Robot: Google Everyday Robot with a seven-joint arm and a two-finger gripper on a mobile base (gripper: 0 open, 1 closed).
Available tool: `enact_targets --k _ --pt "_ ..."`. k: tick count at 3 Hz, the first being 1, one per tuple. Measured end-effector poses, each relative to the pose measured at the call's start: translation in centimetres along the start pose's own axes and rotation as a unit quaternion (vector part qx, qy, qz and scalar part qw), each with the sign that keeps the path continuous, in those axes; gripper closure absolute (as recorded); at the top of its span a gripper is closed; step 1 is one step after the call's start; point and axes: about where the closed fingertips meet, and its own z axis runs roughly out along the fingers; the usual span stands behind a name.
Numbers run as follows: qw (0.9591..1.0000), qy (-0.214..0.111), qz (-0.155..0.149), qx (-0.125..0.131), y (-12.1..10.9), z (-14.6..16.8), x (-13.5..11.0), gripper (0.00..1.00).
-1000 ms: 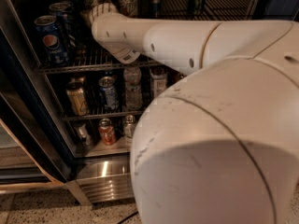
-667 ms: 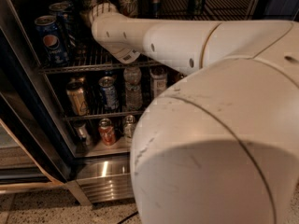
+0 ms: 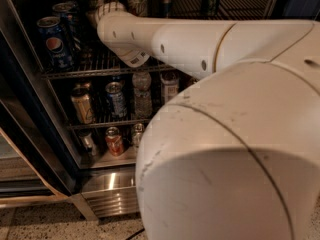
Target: Pick 7up can from top shelf of fridge
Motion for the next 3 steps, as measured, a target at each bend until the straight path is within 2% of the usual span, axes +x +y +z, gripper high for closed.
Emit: enact_targets --k 3 --pt "0.9987 -0.007 0.047 0.02 -2.0 -1.9 -0.3 1.0"
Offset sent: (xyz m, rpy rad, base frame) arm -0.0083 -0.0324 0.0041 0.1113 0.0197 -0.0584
